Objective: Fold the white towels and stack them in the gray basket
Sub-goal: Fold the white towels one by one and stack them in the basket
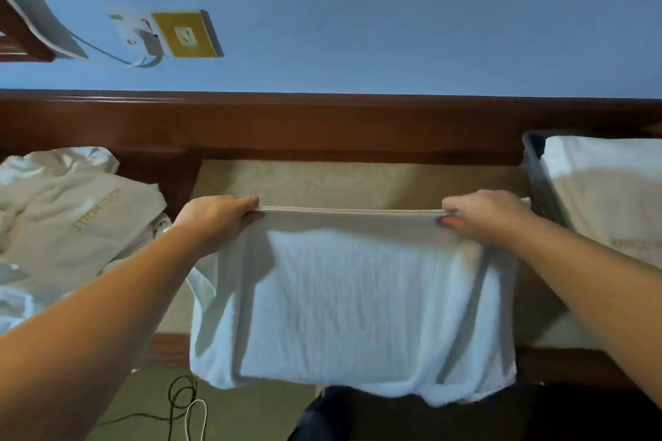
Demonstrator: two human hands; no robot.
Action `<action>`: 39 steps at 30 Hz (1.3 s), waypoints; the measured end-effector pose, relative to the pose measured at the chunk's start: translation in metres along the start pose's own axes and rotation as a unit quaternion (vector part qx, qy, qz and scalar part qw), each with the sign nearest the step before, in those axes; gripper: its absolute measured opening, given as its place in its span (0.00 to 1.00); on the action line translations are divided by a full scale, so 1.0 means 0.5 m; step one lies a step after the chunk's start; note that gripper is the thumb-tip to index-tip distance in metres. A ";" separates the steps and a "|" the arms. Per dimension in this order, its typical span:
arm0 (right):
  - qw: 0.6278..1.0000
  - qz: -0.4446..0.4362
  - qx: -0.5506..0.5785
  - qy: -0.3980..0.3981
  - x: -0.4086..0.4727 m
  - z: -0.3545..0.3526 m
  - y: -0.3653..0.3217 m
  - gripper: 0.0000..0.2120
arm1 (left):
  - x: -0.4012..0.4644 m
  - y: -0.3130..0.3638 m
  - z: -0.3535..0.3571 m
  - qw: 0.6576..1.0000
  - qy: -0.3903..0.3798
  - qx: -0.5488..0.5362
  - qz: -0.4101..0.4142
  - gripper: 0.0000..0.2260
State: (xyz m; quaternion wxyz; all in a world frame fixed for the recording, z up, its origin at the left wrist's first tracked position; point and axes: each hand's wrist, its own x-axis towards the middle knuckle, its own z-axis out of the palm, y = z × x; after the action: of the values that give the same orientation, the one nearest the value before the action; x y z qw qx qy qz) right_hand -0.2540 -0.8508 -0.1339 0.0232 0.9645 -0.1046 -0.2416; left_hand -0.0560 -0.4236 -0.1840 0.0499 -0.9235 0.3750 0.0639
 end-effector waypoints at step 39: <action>0.932 0.196 0.302 -0.036 0.544 0.216 0.084 0.17 | 0.292 -0.135 0.246 0.867 -0.061 -0.276 -0.410 0.31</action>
State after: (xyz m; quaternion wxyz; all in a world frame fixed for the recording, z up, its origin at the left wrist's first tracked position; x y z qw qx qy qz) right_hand -0.0784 -0.9492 -0.3508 -0.2257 0.8770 -0.3604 -0.2236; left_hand 0.0847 -0.4584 -0.3252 -0.1624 -0.9645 -0.0737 0.1949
